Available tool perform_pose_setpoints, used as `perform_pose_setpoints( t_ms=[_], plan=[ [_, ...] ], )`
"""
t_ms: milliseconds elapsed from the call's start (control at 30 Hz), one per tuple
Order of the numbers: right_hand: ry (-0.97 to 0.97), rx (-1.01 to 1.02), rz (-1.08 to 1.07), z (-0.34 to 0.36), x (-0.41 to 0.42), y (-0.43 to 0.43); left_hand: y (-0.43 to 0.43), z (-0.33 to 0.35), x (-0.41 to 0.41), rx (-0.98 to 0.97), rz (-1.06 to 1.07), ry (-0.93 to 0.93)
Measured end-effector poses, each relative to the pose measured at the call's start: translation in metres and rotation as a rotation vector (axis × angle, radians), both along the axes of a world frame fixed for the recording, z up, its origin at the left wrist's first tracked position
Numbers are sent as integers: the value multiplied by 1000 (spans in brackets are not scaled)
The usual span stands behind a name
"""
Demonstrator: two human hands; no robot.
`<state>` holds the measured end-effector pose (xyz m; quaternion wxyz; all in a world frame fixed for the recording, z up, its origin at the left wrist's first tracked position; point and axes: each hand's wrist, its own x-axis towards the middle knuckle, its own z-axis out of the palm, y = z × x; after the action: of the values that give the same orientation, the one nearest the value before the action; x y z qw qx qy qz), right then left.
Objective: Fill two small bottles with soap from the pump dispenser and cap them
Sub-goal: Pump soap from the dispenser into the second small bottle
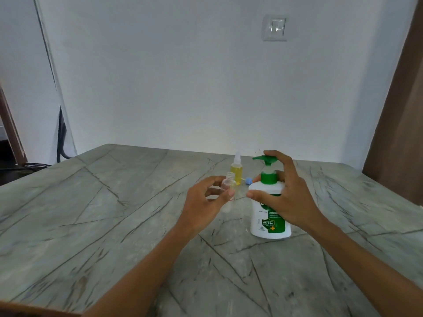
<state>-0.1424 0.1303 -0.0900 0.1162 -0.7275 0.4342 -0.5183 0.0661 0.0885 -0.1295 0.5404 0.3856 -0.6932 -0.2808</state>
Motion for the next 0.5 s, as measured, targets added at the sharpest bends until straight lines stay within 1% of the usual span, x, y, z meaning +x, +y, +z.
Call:
perform_pose_setpoints(
  t_ms=[100, 200, 300, 367, 500],
  plan=[
    [-92, -11, 50, -10, 6, -2, 2, 3, 0, -38, -27, 29],
    [-140, -65, 31, -17, 12, -2, 4, 4, -1, -62, -45, 21],
    [-75, -107, -1, -12, 13, -5, 6, 4, -2, -73, -23, -8],
    [-7, -89, 25, -1, 10, -7, 5, 4, -1, -78, 4, -21],
    [237, -22, 73, 21, 4, -13, 1, 1, 1, -70, 40, -18]
  ],
)
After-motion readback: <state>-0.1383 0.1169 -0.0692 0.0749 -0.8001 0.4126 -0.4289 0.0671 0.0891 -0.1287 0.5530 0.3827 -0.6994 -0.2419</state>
